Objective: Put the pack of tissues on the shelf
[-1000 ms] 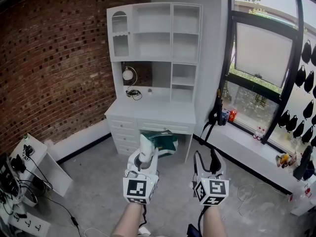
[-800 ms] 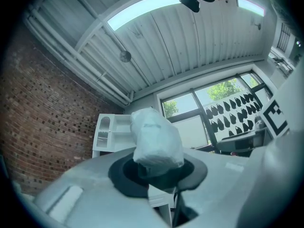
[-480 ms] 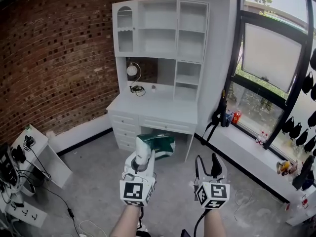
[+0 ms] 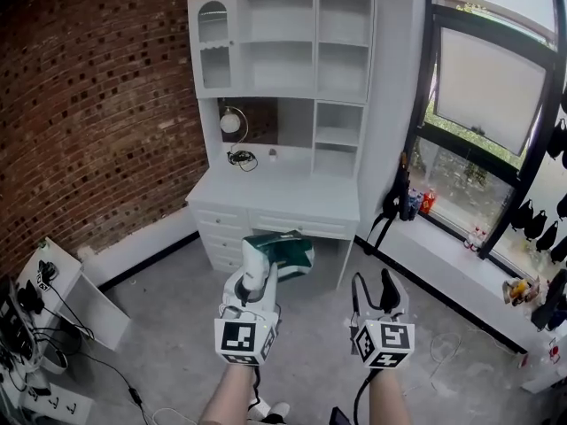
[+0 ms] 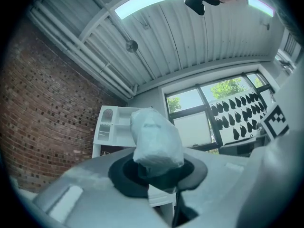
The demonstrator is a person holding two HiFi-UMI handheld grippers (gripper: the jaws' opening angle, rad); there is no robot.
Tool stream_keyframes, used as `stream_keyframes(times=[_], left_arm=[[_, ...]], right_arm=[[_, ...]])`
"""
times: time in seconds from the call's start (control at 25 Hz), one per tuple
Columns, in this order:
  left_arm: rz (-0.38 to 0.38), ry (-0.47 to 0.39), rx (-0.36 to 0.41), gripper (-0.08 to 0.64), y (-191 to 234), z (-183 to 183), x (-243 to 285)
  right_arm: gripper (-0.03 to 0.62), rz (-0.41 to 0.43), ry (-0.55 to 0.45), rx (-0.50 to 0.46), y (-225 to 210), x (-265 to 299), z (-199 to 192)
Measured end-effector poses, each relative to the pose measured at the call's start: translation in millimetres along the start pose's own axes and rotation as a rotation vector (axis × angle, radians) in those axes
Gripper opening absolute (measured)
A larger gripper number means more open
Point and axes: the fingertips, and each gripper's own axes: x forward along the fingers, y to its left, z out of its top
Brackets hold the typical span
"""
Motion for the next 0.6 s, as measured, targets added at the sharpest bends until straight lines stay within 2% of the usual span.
stream_keyframes(times=[0.16, 0.36, 0.6], left_arm=[[-0.042, -0.033, -0.005, 0.103, 24, 5, 32], [-0.110, -0.043, -0.026, 0.103, 32, -2, 57], [-0.103, -0.014, -0.064, 0.103, 24, -28, 87]], right_arm=[[0.255, -0.032, -0.026, -0.007, 8, 33, 11], [0.255, -0.087, -0.045, -0.003, 7, 52, 14], [0.255, -0.090, -0.005, -0.003, -18, 71, -4]])
